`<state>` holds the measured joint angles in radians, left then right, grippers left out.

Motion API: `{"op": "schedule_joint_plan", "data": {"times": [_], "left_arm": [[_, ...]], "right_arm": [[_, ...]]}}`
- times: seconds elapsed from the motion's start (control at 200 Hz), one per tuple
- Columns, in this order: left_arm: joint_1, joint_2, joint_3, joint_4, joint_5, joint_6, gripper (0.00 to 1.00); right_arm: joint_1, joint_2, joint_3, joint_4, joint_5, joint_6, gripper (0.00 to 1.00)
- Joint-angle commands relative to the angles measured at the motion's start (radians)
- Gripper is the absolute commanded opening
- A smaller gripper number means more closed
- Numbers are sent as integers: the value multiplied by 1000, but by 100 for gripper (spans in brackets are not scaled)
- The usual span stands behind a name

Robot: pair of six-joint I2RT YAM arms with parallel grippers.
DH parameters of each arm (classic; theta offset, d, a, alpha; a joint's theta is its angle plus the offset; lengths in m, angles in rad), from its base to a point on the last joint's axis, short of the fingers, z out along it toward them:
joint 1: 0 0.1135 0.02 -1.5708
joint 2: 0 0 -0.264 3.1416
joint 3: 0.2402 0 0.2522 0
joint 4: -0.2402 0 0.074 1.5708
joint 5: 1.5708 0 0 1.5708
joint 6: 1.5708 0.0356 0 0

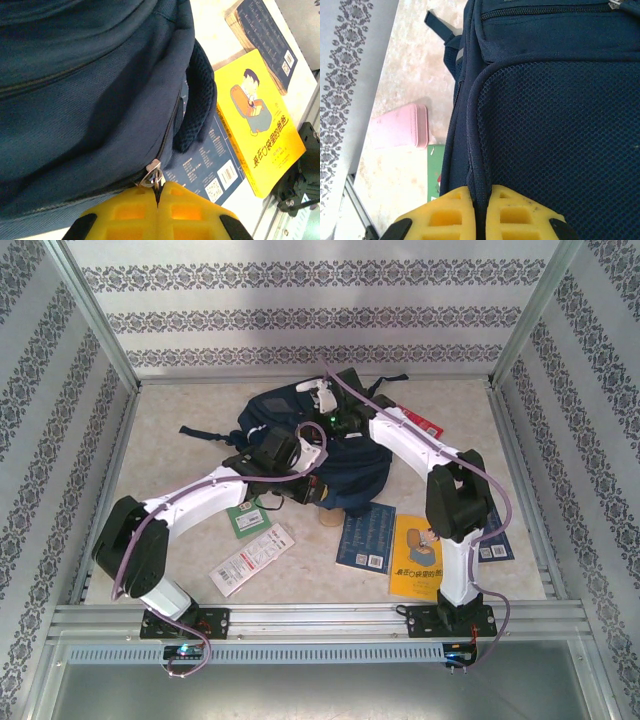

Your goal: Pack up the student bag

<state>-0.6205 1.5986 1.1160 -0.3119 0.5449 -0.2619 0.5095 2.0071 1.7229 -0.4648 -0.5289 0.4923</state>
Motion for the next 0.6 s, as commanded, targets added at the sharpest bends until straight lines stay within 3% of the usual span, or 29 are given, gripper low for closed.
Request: {"op": "schedule_joint_plan", "data": {"times": [0.0,0.385,0.545,0.595], "left_arm": [[-49,25,52,4,2,-64,0],[-102,88,81,44,-83,-146,0],[-102,106,89,50,-110,-162,0],[-102,106,93,44,-120,-160,0]], "right_arm": [[29,-55,-26,180,46,101,0],[62,-50,-181,489,104,423,0],[99,-21,-158,545,89,449,0],[106,-22,-161,557,87,451,12]]}}
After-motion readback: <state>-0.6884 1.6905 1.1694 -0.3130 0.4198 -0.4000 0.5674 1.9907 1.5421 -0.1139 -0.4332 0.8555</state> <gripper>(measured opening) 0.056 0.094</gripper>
